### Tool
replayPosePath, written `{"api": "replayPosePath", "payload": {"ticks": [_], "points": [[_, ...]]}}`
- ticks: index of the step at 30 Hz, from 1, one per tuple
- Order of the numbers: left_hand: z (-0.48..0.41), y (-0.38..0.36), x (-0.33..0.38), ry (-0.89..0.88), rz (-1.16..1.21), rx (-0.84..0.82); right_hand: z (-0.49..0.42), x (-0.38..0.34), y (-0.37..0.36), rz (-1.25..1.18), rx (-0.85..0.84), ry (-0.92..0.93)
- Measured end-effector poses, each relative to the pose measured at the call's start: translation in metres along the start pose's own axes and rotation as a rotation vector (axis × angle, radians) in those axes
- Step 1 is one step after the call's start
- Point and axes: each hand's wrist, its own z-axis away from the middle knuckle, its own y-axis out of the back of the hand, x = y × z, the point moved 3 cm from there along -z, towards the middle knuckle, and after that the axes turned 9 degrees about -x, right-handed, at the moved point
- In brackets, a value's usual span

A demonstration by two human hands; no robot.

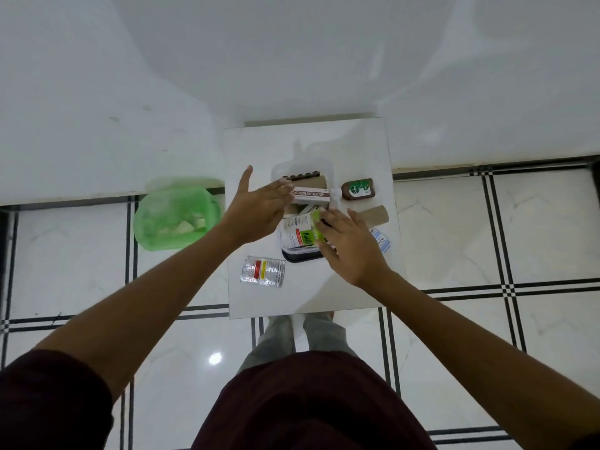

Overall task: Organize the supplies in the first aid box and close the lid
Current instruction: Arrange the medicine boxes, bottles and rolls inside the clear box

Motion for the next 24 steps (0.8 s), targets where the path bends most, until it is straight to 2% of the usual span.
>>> {"api": "replayPosePath", "payload": {"ticks": [2, 4, 8, 12, 15, 17, 19, 22, 24], "points": [[0.007, -0.007, 0.0, 0.008, 0.015, -0.067, 0.005, 0.0, -0.007, -0.033, -0.081, -0.025], [0.009, -0.007, 0.0, 0.03, 0.034, -0.019, 0.009, 0.002, -0.008, -0.076, -0.051, -0.03], [0.02, 0.002, 0.005, 0.13, 0.132, 0.225, 0.018, 0.002, 0.003, -0.182, 0.147, -0.021], [0.058, -0.003, 0.014, 0.286, 0.334, 0.313, 0.035, 0.013, 0.013, -0.342, 0.349, -0.166], [0.096, -0.024, 0.023, 0.473, 0.548, 0.239, 0.045, 0.028, 0.01, -0.52, 0.377, -0.479], [0.116, -0.045, 0.03, 0.551, 0.618, 0.095, 0.051, 0.044, 0.002, -0.738, 0.348, -0.81], [0.126, -0.064, 0.035, 0.553, 0.622, -0.074, 0.057, 0.057, -0.016, -0.99, 0.284, -1.115], [0.125, -0.078, 0.04, 0.53, 0.599, -0.233, 0.056, 0.065, -0.037, -1.296, 0.268, -1.338], [0.117, -0.081, 0.039, 0.52, 0.56, -0.283, 0.052, 0.067, -0.046, -1.329, 0.243, -1.446]]}}
